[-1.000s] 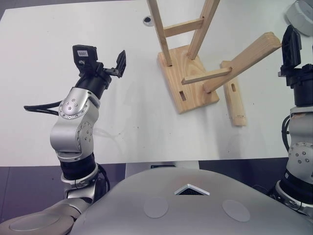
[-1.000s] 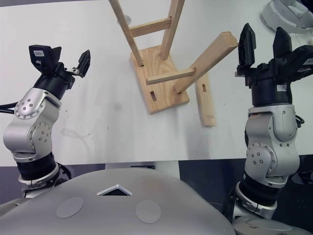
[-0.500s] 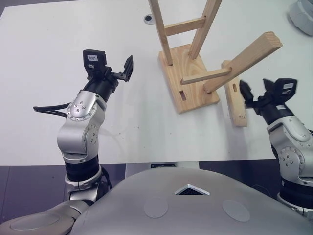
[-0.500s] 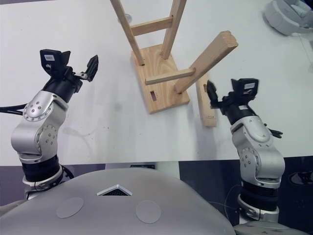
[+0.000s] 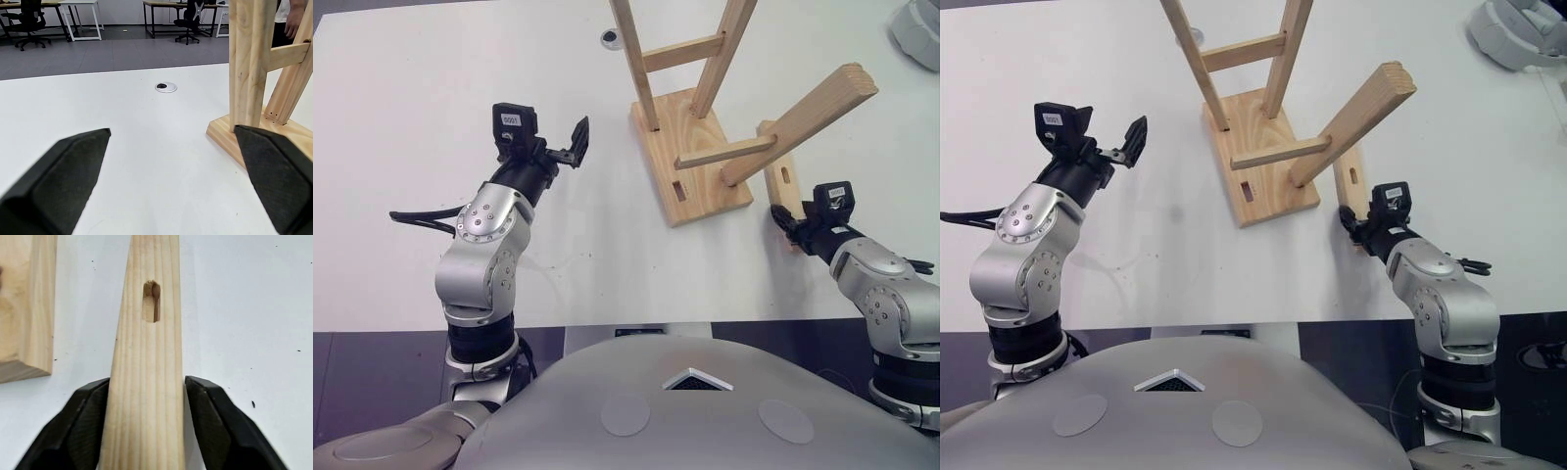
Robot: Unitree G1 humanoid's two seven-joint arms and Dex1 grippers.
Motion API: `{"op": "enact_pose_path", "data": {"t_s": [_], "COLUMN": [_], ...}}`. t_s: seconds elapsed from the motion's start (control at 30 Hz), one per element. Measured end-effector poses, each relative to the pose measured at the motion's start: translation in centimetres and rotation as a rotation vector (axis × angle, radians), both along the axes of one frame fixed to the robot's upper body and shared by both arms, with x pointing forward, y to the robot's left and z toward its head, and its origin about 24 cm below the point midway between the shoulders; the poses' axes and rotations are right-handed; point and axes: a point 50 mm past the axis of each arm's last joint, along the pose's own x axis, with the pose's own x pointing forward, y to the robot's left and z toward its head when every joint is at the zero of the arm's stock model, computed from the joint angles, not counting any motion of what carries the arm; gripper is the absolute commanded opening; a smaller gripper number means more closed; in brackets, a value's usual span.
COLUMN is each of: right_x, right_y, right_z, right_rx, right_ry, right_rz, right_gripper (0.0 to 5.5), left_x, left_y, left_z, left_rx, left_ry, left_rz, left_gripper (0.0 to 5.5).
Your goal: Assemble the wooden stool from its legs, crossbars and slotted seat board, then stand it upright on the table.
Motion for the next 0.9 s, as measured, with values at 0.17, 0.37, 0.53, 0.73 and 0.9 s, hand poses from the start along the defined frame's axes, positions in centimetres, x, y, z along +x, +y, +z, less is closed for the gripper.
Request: {"op": "enact_pose_path", "data": {"t_s": [0.17, 0.37, 0.53, 0.73, 0.9], "right_x": [0.9, 7.3, 7.9, 8.3, 8.1], "right_y": [-1.4, -1.2, 0.7, 3.8, 6.0], "right_z": [0.1, 14.2, 26.2, 27.9, 26.9], "right_rx": [0.030, 0.104, 0.010, -0.162, -0.129], "right_ry": [-0.075, -0.860, -1.239, -1.196, -1.175], "right_rz": [-0.074, 0.037, 0.328, 0.697, 0.819], "right_gripper": [2.10, 2.09, 2.09, 2.09, 2.09], "left_x": [0.5, 2.5, 2.6, 3.9, 3.6], "left_y": [0.6, 0.6, -5.1, -8.2, -8.3], "left_z": [1.1, 8.1, 17.8, 22.6, 22.5], "left_rx": [0.003, -0.238, -0.656, -0.803, -0.846], "left_ry": [-0.050, -0.350, -0.564, -0.540, -0.511], "left_rz": [0.028, -0.032, -0.417, -0.548, -0.581], "left_gripper": [4.66, 4.66, 4.66, 4.66, 4.66]}}
